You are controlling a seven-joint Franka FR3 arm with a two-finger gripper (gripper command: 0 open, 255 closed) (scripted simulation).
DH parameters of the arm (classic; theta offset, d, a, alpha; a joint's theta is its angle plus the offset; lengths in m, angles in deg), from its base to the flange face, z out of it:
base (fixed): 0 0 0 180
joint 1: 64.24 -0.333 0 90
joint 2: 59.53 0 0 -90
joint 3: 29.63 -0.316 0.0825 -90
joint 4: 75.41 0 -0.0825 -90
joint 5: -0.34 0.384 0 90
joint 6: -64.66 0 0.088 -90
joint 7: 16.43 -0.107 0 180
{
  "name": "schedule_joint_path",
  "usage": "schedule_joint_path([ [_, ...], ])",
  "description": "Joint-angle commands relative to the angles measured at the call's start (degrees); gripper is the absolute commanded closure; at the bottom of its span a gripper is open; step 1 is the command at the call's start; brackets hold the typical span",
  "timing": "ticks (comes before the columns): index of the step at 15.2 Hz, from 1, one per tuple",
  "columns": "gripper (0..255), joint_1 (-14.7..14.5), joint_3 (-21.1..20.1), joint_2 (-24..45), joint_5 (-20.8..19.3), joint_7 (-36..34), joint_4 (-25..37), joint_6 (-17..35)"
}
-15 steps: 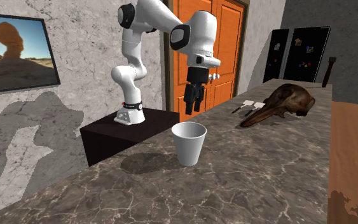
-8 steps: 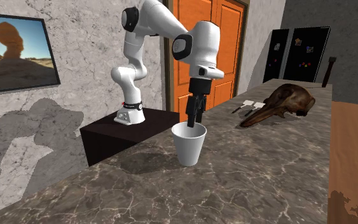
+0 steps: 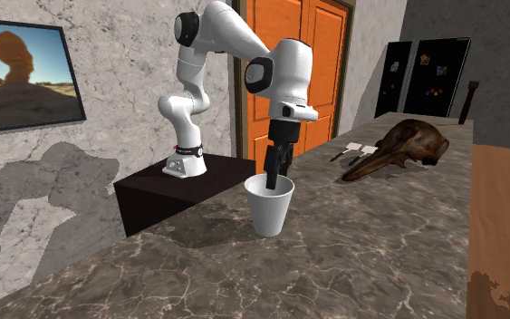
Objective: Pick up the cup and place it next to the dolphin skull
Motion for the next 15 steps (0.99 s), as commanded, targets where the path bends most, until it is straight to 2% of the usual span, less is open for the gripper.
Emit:
schedule_joint_path([
  [1, 0, 0.0, 0.0, 0.0, 0.0, 0.0, 0.0, 0.0],
  [2, 0, 0.0, 0.0, 0.0, 0.0, 0.0, 0.0, 0.0],
  [3, 255, 0.0, 0.0, 0.0, 0.0, 0.0, 0.0, 0.0],
  [12, 255, 0.0, 0.0, 0.0, 0.0, 0.0, 0.0, 0.0],
  [15, 255, -0.1, 0.1, -1.0, -0.2, 0.2, 1.0, -1.9],
])
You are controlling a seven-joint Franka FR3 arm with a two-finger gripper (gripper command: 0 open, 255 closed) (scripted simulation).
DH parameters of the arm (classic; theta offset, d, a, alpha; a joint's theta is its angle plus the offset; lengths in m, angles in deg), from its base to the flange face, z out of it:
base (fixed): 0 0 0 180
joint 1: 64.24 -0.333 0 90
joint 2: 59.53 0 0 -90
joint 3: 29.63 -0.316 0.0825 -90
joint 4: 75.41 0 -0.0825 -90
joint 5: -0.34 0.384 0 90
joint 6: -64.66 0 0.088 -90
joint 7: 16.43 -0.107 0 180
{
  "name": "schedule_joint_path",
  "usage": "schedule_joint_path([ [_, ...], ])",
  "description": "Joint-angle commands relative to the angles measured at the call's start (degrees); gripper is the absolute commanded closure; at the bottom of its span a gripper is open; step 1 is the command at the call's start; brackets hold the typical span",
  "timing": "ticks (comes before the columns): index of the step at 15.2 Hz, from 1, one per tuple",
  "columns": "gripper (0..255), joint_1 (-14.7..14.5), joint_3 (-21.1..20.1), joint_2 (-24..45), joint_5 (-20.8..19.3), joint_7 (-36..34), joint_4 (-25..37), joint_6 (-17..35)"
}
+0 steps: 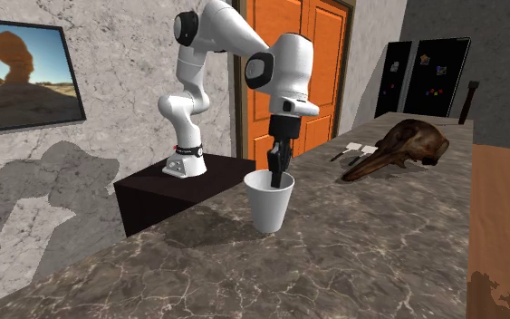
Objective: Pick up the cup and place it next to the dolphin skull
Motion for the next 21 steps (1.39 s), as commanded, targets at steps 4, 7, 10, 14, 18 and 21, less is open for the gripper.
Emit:
schedule_joint_path([
  [4, 255, -0.2, 0.2, -1.7, -0.3, 0.3, 1.5, -3.1],
  [7, 255, -0.3, 0.2, -2.5, -0.4, 0.6, 2.8, -5.1],
  [10, 255, -0.4, 0.3, -3.2, -0.5, 0.8, 4.1, -7.2],
  [14, 255, -0.4, 0.4, -4.0, -0.6, 1.2, 6.2, -9.9],
  [18, 255, -0.5, 0.4, -4.6, -0.6, 1.6, 8.4, -12.8],
  [21, 255, -0.5, 0.4, -5.0, -0.6, 2.0, 10.3, -14.9],
])
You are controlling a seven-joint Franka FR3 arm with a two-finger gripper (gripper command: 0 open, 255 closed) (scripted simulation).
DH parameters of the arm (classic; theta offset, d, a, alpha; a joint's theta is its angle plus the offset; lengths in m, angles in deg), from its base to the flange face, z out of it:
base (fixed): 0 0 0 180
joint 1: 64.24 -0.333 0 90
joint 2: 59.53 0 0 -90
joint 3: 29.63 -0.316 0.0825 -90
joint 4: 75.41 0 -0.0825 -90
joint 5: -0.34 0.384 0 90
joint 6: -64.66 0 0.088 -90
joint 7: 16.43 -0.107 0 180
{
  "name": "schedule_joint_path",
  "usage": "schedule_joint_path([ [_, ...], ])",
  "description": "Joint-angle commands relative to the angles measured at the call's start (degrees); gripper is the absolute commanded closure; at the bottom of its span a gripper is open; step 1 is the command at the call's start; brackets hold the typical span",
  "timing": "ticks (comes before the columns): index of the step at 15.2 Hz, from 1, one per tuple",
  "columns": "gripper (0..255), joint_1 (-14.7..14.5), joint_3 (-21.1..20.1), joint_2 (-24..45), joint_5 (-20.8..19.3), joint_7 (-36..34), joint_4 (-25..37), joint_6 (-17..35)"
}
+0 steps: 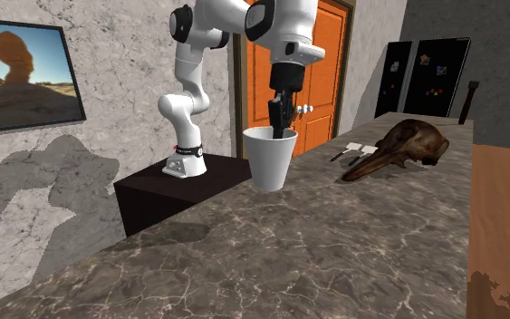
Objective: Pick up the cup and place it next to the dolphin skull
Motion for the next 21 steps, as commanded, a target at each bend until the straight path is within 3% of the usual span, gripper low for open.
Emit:
schedule_joint_path([
  [1, 255, -0.1, 0.0, -0.4, -0.1, 0.2, 0.9, -1.3],
  [21, 255, 0.8, 0.3, 1.2, 1.1, 3.2, 18.5, -17.0],
])
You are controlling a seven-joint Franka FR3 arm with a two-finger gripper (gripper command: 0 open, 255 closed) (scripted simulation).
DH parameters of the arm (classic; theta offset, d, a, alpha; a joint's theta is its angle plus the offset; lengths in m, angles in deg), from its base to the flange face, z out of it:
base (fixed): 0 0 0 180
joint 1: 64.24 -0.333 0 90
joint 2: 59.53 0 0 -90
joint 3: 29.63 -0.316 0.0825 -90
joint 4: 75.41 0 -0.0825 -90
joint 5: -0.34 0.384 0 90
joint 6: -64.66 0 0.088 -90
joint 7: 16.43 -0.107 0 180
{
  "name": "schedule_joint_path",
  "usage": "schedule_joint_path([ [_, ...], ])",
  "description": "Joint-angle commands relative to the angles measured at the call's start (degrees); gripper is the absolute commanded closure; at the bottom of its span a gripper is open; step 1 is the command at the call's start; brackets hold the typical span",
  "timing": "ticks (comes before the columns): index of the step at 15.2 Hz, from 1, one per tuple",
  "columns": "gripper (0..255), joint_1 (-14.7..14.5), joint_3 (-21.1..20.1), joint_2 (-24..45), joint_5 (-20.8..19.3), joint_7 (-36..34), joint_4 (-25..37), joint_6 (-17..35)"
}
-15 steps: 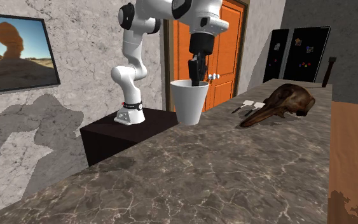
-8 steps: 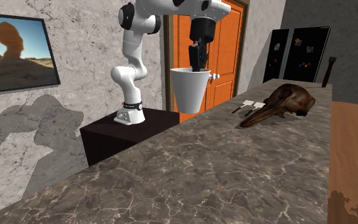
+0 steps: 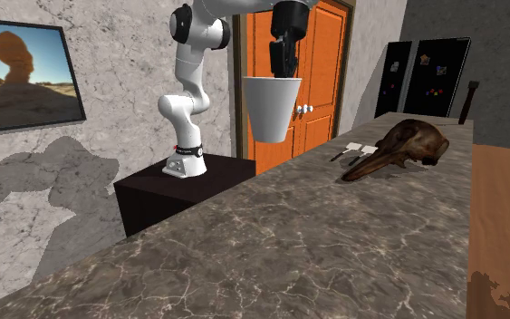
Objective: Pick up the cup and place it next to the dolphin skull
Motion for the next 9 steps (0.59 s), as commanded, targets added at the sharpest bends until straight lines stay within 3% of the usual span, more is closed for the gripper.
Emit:
schedule_joint_path([
  [1, 255, 0.1, 0.0, 0.3, 0.1, 0.3, 2.0, -1.7],
  [5, 255, 0.5, 0.1, 1.3, 0.5, 0.9, 5.9, -4.5],
  [9, 255, -3.8, -1.4, -1.7, -1.3, -4.4, 2.1, -4.6],
])
